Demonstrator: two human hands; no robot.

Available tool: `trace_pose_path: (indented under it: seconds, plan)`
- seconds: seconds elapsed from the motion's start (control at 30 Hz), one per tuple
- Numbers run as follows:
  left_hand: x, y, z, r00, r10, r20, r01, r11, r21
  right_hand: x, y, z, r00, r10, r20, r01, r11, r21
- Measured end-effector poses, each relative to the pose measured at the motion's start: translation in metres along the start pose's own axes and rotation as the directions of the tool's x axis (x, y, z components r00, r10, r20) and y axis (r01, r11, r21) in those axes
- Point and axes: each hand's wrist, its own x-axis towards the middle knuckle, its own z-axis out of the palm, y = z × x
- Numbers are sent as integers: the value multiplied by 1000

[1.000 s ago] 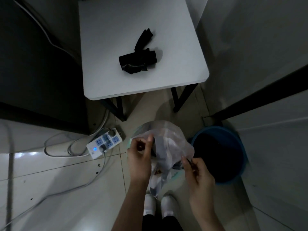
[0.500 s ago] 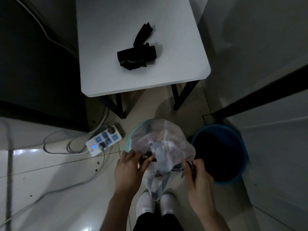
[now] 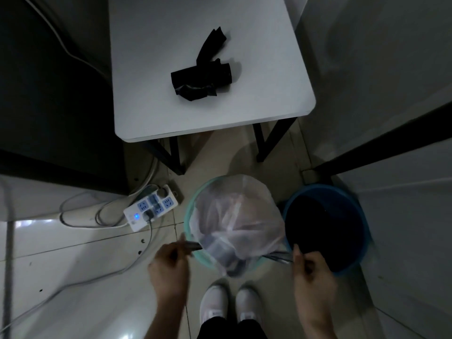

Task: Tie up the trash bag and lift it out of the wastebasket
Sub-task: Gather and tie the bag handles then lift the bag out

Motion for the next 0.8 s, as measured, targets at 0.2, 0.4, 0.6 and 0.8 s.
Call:
trace_pose_path:
  seconds: [0.2, 0.4, 0.6, 0.8]
  plan:
    - [-5, 16, -12, 994, 15, -113, -24, 997, -77, 14, 3, -10, 989, 140, -46, -136, 987, 81]
    - [-41, 38, -29, 854, 481, -196, -482, 875, 46, -36, -24, -15, 977, -214, 12, 201, 936, 290]
    - [-82, 67, -11, 814, 574, -88, -577, 783, -233, -53, -46, -11, 927, -360, 104, 317, 901, 297]
    - [-83, 67, -3, 835, 549, 43, -514, 805, -298, -36, -57, -17, 869, -443, 220, 323, 845, 425]
